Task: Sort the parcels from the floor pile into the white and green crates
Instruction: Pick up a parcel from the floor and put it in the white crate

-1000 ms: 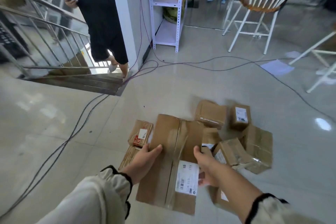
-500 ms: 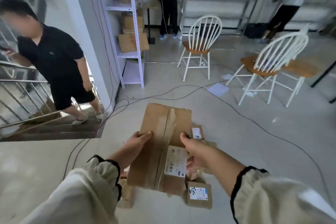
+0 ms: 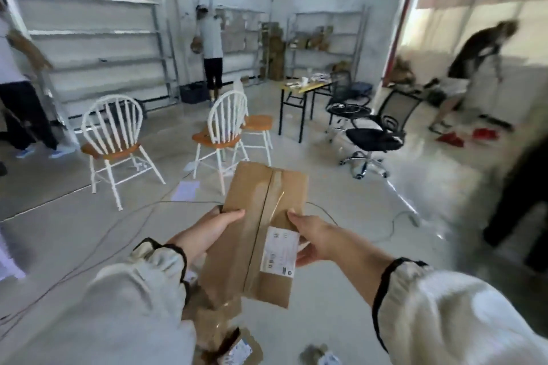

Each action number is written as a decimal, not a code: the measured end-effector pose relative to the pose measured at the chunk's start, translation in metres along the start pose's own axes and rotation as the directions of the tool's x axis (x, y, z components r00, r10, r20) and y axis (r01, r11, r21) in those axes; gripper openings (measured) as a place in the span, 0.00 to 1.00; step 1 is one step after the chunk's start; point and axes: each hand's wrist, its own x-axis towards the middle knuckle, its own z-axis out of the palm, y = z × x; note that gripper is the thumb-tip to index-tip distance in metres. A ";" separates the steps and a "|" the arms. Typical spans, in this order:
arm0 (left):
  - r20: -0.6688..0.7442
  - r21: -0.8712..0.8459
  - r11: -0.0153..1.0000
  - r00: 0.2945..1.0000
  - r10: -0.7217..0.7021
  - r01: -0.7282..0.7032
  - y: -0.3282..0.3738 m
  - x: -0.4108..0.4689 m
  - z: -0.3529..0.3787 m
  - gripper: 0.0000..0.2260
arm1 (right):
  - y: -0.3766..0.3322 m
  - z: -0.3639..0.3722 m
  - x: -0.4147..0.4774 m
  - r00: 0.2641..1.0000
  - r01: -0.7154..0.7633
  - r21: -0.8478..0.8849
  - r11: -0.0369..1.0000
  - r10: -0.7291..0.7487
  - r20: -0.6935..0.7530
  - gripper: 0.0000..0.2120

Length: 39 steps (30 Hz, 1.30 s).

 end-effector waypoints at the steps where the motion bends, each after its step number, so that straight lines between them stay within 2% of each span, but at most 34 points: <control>1: 0.075 0.037 0.999 0.997 0.027 -0.030 0.015 0.003 0.023 0.20 | 0.010 -0.023 -0.012 0.998 -0.006 0.059 0.998 0.009 -0.054 0.23; 4: 0.294 0.111 0.986 0.951 0.090 -0.128 0.048 0.007 0.102 0.15 | 0.048 -0.085 -0.056 0.978 -0.002 0.237 0.971 0.052 -0.204 0.26; 7: 0.532 0.198 0.954 0.842 0.088 -0.225 0.071 -0.013 0.201 0.12 | 0.105 -0.148 -0.115 0.924 0.045 0.476 0.879 0.144 -0.354 0.26; 9: 0.677 0.233 0.932 0.734 0.049 -0.278 0.078 -0.033 0.272 0.17 | 0.150 -0.185 -0.161 0.876 0.109 0.599 0.793 0.208 -0.434 0.27; 12: 0.850 0.233 0.884 0.527 0.018 -0.406 0.084 -0.087 0.375 0.23 | 0.221 -0.225 -0.238 0.779 0.203 0.677 0.708 0.302 -0.550 0.22; 15: 0.934 0.214 0.831 0.357 -0.020 -0.514 0.083 -0.156 0.467 0.34 | 0.286 -0.244 -0.318 0.677 0.300 0.721 0.625 0.392 -0.622 0.24; 19: 0.982 0.158 0.759 0.181 -0.054 -0.632 0.077 -0.251 0.563 0.37 | 0.368 -0.261 -0.410 0.537 0.405 0.733 0.546 0.507 -0.674 0.23; 21: 0.991 0.135 0.708 0.091 -0.099 -0.693 0.076 -0.298 0.598 0.38 | 0.408 -0.266 -0.450 0.485 0.464 0.734 0.496 0.551 -0.679 0.28; 23: 0.986 0.119 0.672 0.005 -0.168 -0.731 0.073 -0.340 0.629 0.44 | 0.439 -0.268 -0.492 0.397 0.530 0.702 0.476 0.592 -0.701 0.29; 25: 0.963 0.136 0.622 -0.044 -0.265 -0.771 0.070 -0.376 0.658 0.48 | 0.468 -0.266 -0.534 0.295 0.589 0.659 0.468 0.634 -0.714 0.29; 27: 0.929 0.143 0.552 -0.081 -0.361 -0.821 0.068 -0.406 0.682 0.46 | 0.493 -0.260 -0.574 0.240 0.600 0.641 0.479 0.657 -0.715 0.31; 29: 0.885 0.141 0.458 -0.096 -0.456 -0.878 0.065 -0.433 0.705 0.46 | 0.514 -0.251 -0.605 0.247 0.593 0.640 0.489 0.645 -0.723 0.25; 32: 0.825 0.096 0.334 -0.113 -0.554 -0.938 0.058 -0.467 0.734 0.32 | 0.535 -0.239 -0.630 0.346 0.507 0.700 0.502 0.626 -0.699 0.25; 34: 0.782 0.059 0.259 -0.116 -0.613 -0.964 0.049 -0.478 0.758 0.33 | 0.547 -0.234 -0.633 0.369 0.490 0.718 0.494 0.629 -0.684 0.25; 37: 0.732 0.008 0.192 -0.126 -0.670 -0.981 0.032 -0.482 0.794 0.45 | 0.570 -0.234 -0.622 0.292 0.548 0.713 0.437 0.699 -0.652 0.15; 39: 0.726 0.032 0.194 -0.111 -0.678 -0.980 0.018 -0.475 0.814 0.47 | 0.584 -0.235 -0.609 0.262 0.567 0.724 0.393 0.748 -0.610 0.17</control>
